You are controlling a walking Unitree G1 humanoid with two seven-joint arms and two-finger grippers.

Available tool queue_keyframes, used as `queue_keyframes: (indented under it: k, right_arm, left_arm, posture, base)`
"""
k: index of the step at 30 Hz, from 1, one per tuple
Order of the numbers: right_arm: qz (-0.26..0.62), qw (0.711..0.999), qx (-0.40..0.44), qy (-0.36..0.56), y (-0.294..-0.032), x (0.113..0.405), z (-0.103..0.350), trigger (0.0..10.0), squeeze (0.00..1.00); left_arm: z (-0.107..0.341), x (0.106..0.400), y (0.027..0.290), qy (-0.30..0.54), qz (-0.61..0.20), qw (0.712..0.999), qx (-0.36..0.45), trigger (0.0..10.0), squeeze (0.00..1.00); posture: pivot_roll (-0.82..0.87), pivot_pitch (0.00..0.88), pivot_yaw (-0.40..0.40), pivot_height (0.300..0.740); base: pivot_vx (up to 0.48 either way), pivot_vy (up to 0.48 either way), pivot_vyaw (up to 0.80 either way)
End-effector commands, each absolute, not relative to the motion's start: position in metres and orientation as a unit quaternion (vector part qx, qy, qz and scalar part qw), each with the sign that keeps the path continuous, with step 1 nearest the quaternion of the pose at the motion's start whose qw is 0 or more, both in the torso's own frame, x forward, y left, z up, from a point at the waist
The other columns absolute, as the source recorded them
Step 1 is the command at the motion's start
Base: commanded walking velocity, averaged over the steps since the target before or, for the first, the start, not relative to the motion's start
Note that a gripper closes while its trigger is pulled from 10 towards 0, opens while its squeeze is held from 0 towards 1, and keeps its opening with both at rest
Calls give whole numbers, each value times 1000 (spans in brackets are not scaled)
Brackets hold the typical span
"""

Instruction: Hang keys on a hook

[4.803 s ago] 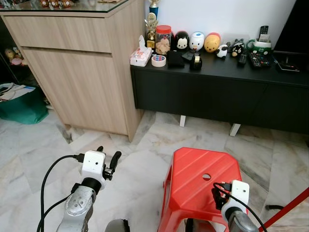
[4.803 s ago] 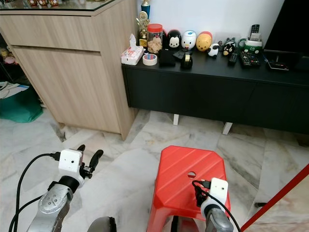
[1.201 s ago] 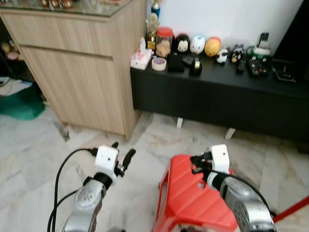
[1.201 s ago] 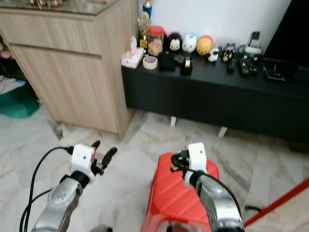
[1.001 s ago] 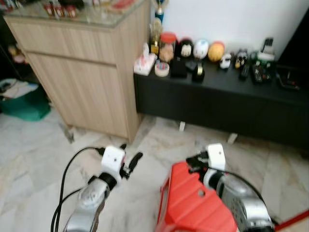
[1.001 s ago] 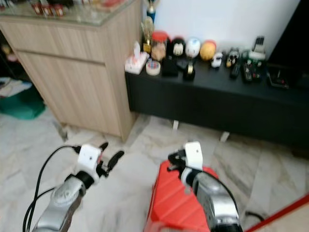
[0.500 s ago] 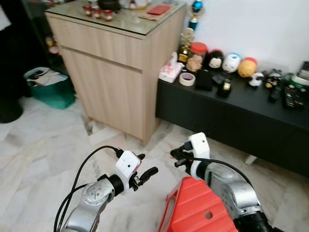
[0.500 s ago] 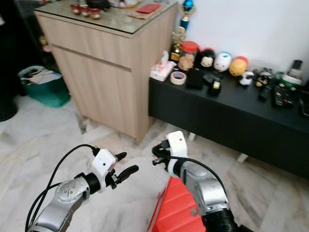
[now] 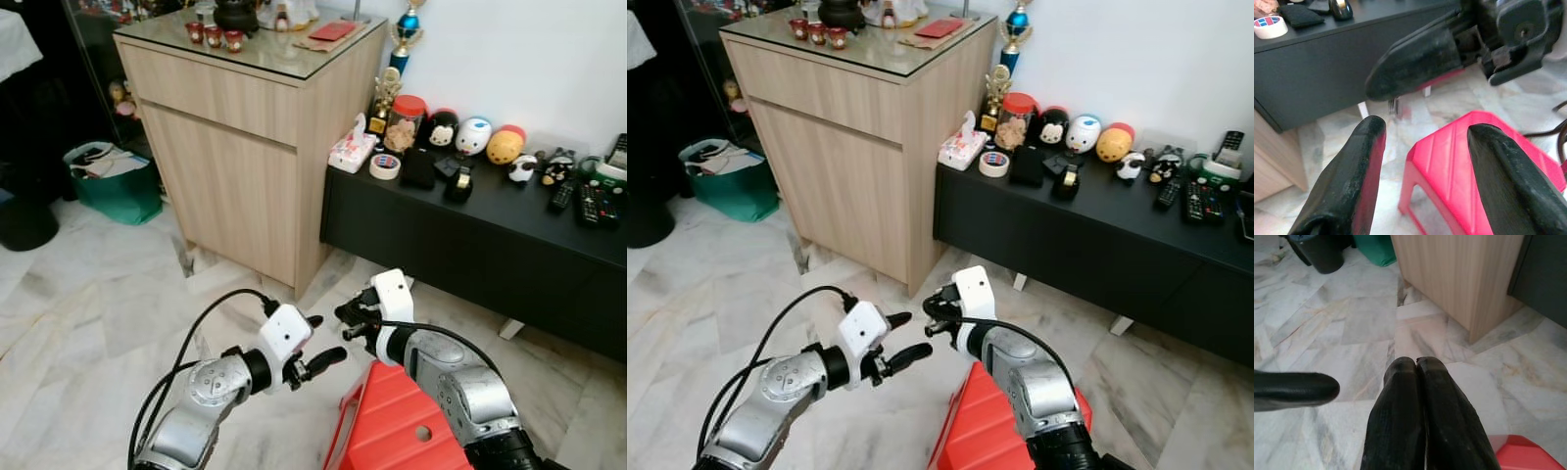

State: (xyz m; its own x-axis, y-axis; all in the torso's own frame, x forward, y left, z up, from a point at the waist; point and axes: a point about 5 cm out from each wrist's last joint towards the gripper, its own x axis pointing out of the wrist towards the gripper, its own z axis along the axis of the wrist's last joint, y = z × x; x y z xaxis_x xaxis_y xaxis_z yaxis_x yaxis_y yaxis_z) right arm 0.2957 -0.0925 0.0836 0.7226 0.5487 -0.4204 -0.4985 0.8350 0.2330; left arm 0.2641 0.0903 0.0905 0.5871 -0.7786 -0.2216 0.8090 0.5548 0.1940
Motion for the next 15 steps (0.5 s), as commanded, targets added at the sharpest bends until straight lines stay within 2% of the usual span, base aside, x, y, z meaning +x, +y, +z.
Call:
queue_keyframes:
  k: [1, 15]
  right_arm:
    - [278, 930, 50, 235, -92, 295, 89, 10000, 0]
    - [270, 934, 57, 227, -91, 294, 94, 10000, 0]
  left_arm:
    - [88, 266, 85, 66, -452, 878, 140, 10000, 0]
    - [76, 276, 82, 94, -431, 882, 167, 10000, 0]
  posture:
    - [41, 0, -74, 737]
    - [32, 0, -67, 737]
  base:
    - [0, 0, 0]
    - [0, 0, 0]
